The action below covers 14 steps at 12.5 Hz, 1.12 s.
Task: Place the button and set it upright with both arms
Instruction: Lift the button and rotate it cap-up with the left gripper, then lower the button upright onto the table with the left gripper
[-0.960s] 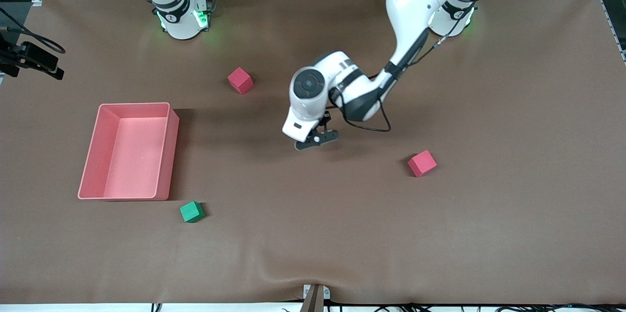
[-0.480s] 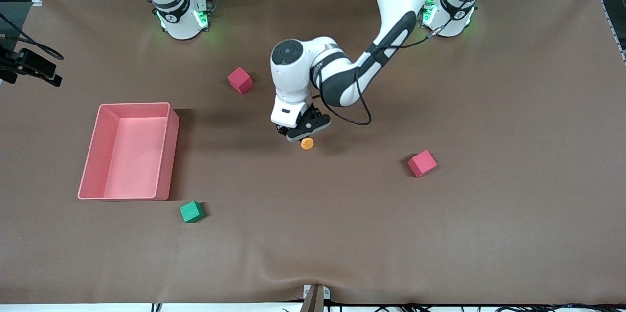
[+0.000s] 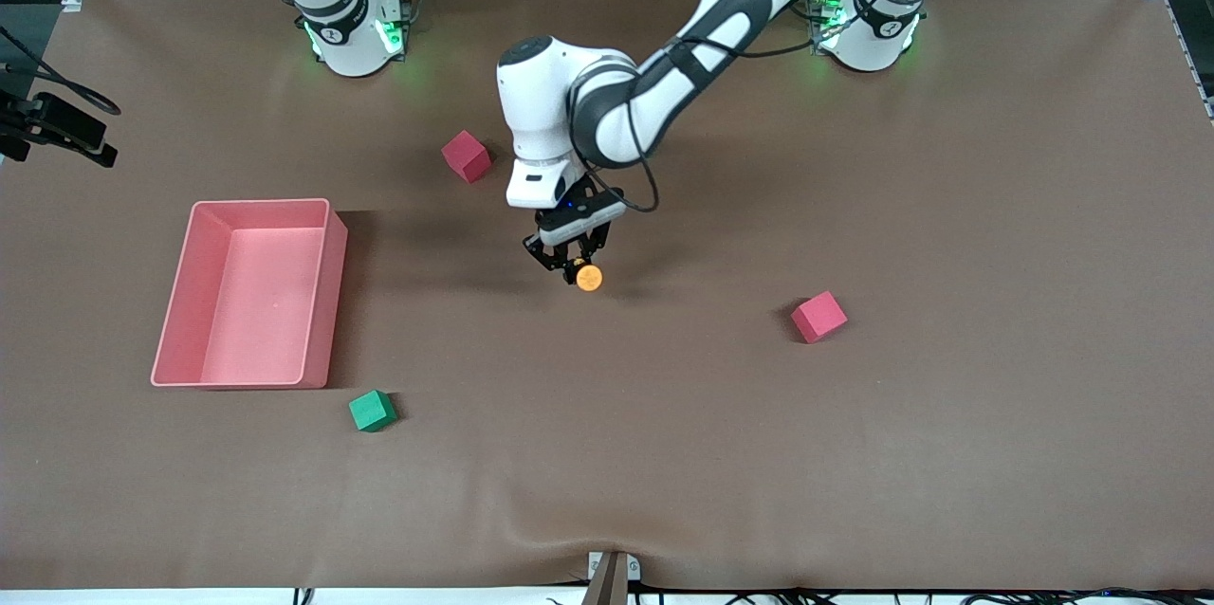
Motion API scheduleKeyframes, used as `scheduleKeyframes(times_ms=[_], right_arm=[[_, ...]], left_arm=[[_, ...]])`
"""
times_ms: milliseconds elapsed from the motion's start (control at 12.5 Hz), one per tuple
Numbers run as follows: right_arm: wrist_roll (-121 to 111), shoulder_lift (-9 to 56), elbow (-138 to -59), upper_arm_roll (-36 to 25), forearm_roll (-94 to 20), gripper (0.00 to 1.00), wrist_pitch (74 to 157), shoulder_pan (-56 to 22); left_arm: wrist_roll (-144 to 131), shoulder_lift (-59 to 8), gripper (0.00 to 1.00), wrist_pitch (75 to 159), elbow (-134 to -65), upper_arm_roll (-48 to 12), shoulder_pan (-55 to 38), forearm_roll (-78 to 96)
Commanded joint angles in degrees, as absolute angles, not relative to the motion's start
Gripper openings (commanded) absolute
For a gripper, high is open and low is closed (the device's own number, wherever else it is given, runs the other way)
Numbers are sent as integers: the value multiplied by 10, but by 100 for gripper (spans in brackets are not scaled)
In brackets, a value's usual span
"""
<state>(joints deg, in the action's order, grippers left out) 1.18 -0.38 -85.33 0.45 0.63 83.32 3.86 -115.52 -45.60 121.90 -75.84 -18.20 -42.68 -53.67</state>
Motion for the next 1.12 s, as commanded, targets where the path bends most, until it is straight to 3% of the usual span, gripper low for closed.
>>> scheduleKeyframes(times_ms=[0,560,1040], right_arm=[[12,-1,-843,11,11,100,829,45],[14,-1,-843,11,8,100,828,45],[16,-1,-843,11,7,100,828,45]], left_arm=[[-1226,-468,0,1198,-762,-176,-454,-602],[-1351,-516,0,1103,-806,-132,-554,-764],[-1376,-583,0,1052,-805,-127,-574,-876]])
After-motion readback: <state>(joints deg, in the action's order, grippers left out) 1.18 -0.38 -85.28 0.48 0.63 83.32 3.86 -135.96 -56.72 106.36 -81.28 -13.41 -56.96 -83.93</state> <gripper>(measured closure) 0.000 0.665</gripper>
